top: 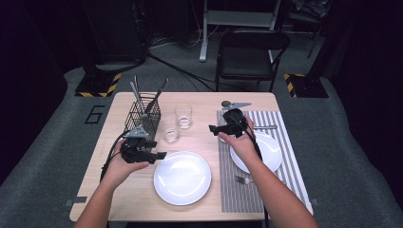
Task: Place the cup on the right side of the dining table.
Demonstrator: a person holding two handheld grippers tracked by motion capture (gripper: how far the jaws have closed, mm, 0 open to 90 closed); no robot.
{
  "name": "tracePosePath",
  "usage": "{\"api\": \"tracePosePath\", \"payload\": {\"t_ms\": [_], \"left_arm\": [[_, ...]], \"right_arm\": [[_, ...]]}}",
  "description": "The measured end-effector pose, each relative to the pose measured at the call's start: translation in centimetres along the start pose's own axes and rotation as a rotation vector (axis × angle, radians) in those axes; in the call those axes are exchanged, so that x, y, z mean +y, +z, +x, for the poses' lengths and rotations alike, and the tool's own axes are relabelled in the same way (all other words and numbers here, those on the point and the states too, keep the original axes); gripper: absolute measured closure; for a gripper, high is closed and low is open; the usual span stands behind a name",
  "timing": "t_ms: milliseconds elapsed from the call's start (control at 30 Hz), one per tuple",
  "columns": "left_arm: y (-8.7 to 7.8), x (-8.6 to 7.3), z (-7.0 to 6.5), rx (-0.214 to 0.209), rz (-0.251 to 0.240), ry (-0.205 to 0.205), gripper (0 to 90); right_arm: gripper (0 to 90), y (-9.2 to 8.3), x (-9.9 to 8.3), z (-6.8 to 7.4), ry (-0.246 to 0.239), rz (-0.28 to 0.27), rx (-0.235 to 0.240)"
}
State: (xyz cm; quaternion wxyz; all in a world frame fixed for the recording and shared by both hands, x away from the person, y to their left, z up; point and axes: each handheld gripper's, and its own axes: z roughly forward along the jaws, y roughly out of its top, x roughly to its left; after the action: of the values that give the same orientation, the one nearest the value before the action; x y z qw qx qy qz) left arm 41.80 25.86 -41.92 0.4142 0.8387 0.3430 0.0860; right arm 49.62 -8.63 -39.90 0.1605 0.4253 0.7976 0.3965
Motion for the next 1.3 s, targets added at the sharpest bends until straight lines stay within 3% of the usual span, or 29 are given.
{"api": "tracePosePath", "payload": {"t_ms": [567,733,1300], "left_arm": [[-0.2,0.0,-0.1,0.004,-0.005,0.001,32.9],[-0.2,0.0,-0.1,0.002,-0.003,0.005,32.9],[-0.1,0.0,-0.2,0.003,-0.004,0.000,32.9]], "right_arm": [[23.2,-1.1,-1.6,2.4,-0.033,-0.012,0.081],[23.7,-1.3,-2.1,3.8,-0.061,-0.013,0.114],[24.8,-1.9,-2.9,6.3,-0.115,-0.018,0.167]]}}
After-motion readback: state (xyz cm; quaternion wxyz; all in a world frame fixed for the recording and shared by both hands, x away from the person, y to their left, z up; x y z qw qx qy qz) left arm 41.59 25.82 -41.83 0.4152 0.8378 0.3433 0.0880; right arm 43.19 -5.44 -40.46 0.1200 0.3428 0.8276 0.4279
